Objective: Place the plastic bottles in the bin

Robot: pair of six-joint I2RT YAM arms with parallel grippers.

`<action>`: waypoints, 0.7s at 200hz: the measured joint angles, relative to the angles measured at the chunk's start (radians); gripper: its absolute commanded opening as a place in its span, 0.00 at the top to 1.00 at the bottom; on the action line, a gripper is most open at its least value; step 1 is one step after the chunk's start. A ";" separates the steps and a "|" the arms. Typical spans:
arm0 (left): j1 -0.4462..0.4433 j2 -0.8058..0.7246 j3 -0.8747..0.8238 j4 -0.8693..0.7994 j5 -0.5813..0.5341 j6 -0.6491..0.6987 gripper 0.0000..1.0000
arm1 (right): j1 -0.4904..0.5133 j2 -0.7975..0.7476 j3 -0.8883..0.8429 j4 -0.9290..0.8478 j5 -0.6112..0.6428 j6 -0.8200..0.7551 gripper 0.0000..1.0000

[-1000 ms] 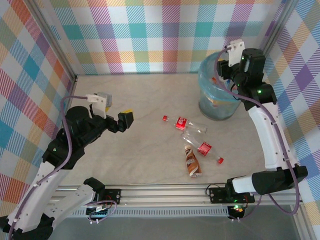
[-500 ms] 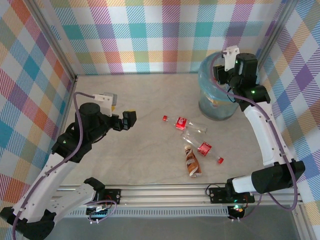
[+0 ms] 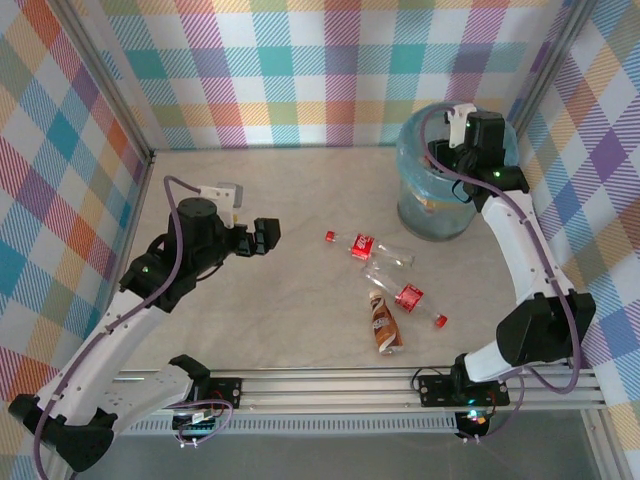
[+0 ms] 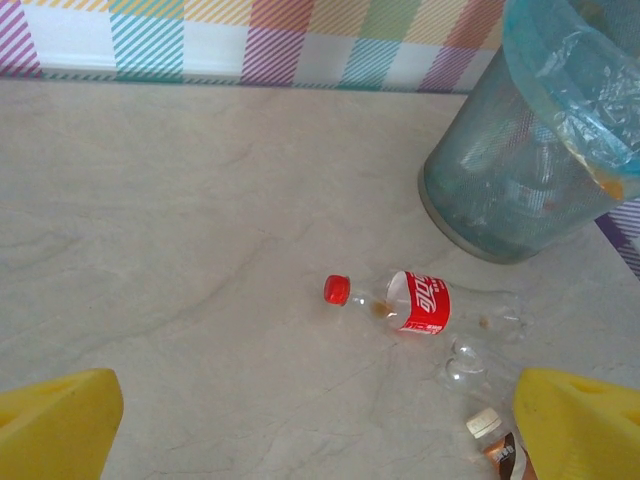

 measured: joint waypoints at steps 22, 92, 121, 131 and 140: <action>0.000 0.017 0.000 -0.002 -0.001 -0.008 0.00 | -0.007 0.017 0.009 0.016 -0.004 0.016 0.44; 0.000 0.086 0.038 -0.028 -0.008 -0.010 0.00 | -0.026 0.092 0.056 0.035 0.014 0.127 0.55; 0.000 0.096 0.044 -0.028 -0.008 -0.013 0.00 | -0.029 0.066 0.055 0.045 0.023 0.151 0.57; 0.000 0.099 0.044 -0.028 -0.008 -0.014 0.00 | -0.031 0.053 0.055 0.053 0.025 0.154 0.57; 0.000 0.101 0.044 -0.028 -0.008 -0.014 0.00 | -0.031 0.044 0.055 0.060 0.029 0.154 0.57</action>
